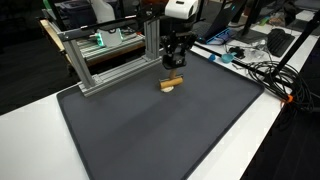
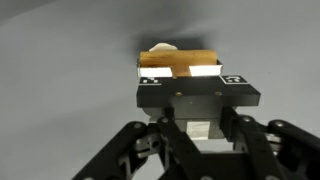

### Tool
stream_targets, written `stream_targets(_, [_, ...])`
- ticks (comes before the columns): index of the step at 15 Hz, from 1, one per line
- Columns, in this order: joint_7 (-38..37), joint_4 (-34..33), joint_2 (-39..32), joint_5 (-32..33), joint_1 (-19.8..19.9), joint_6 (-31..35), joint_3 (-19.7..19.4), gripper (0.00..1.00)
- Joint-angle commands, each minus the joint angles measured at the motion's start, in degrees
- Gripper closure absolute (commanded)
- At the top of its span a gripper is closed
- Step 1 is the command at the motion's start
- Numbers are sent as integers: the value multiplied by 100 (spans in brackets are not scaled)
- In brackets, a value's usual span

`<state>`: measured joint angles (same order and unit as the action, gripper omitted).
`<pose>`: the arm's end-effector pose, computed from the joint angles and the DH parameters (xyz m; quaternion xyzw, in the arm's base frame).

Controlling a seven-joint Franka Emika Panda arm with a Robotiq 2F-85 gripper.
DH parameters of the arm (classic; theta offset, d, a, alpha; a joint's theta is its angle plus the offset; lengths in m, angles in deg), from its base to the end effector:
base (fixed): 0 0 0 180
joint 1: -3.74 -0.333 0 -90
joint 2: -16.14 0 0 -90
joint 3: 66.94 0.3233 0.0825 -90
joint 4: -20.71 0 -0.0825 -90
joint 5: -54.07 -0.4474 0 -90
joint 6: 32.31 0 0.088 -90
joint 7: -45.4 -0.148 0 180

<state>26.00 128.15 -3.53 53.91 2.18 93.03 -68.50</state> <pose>0.6765 0.0006 0.2550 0.9856 -0.1686 -0.0146 0.0060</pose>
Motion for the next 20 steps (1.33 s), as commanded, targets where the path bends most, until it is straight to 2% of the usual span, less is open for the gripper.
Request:
stream_targets(1, [-147, -287, -448, -16, -22, 303, -83, 79])
stream_targets(6, [-443, -394, -541, 10, -32, 405, -160, 79])
stream_targets(11, [-600, -509, -723, 12, -56, 779, -286, 79])
stream_targets(13, [-663, -360, -452, 37, -70, 828, -338, 79])
stream_targets(20, [-722, 960, 924, 569, -207, 922, -416, 79])
